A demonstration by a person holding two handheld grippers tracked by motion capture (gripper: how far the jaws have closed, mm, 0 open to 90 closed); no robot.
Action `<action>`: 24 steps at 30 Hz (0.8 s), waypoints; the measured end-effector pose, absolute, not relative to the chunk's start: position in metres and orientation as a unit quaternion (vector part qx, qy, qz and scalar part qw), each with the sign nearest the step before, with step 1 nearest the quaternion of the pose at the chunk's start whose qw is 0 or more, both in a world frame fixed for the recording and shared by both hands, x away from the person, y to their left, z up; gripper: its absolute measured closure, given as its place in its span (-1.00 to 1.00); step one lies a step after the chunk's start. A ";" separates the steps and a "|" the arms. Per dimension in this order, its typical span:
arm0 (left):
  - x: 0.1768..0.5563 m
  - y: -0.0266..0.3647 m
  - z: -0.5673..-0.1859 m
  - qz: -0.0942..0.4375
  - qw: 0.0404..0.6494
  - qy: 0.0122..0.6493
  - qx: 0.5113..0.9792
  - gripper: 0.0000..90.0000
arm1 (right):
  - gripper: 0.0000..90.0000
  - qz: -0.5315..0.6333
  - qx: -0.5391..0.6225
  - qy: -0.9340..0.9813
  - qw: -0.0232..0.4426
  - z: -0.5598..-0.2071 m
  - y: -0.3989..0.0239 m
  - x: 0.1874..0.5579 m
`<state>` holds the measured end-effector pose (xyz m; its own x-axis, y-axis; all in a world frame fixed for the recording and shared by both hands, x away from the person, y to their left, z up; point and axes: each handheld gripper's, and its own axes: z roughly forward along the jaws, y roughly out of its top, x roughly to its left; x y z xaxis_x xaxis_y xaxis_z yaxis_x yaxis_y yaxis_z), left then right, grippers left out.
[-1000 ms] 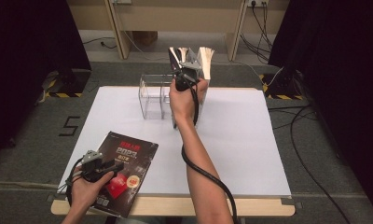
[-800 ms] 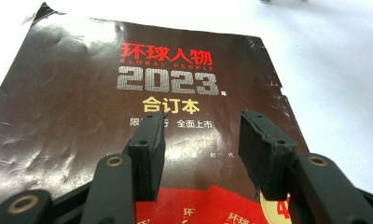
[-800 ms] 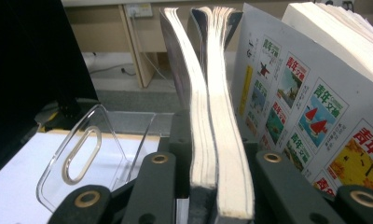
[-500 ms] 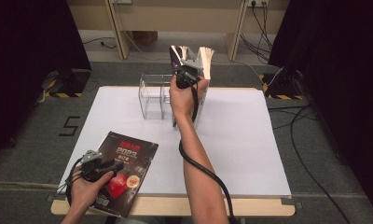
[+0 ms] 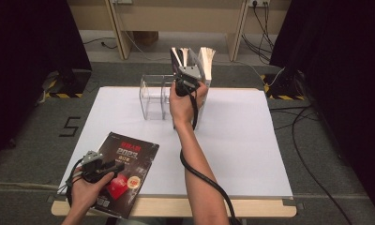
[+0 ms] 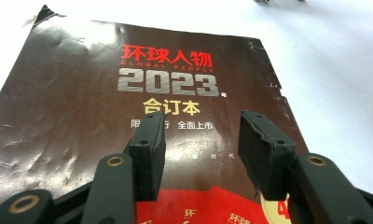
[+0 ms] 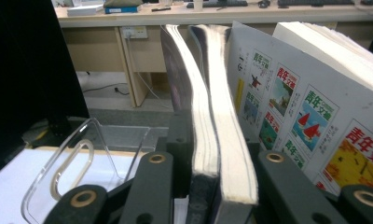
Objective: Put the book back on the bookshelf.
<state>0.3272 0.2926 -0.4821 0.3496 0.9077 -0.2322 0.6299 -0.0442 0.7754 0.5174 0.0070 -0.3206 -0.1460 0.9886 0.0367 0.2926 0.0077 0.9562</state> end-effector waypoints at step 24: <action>0.326 0.290 -0.482 0.165 0.424 0.548 0.702 0.12 | 0.17 0.474 0.533 0.629 0.308 -0.337 -0.017 0.491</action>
